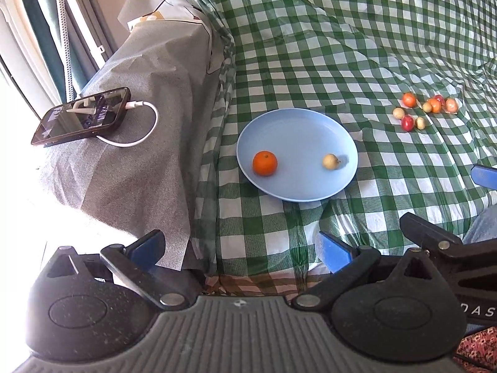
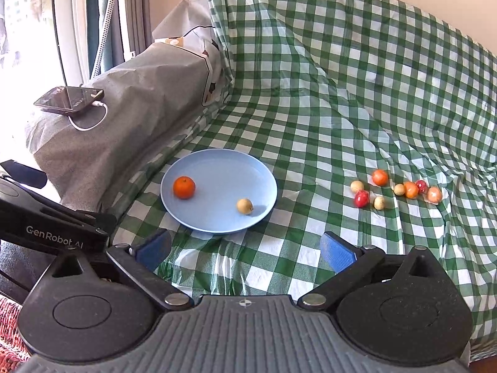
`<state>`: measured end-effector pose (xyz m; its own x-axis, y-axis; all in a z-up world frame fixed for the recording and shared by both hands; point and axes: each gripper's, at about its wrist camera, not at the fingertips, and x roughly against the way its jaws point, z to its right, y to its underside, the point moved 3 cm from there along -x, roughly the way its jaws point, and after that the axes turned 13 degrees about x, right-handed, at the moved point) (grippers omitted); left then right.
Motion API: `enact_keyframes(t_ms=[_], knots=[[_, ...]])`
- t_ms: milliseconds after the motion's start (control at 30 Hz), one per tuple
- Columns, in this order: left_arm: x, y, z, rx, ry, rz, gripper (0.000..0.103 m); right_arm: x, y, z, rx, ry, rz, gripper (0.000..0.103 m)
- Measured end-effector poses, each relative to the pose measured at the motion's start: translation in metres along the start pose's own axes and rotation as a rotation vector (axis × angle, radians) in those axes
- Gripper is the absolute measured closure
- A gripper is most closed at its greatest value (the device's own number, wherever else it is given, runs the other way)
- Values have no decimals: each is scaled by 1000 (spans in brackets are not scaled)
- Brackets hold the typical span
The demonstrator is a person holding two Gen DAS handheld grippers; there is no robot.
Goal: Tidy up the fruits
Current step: 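Withdraw both tools from the plate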
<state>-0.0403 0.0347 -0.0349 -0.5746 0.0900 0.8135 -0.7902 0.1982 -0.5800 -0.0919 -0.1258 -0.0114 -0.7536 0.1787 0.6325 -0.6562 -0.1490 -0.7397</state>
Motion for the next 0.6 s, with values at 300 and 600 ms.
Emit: enact_keyframes(t_ms=[300, 600], knots=[[-3, 0, 0, 1, -2, -10, 0, -5, 1, 0, -3, -8, -13, 1], [-7, 0, 2, -5, -15, -18, 0, -10, 1, -1, -8, -16, -22, 1]])
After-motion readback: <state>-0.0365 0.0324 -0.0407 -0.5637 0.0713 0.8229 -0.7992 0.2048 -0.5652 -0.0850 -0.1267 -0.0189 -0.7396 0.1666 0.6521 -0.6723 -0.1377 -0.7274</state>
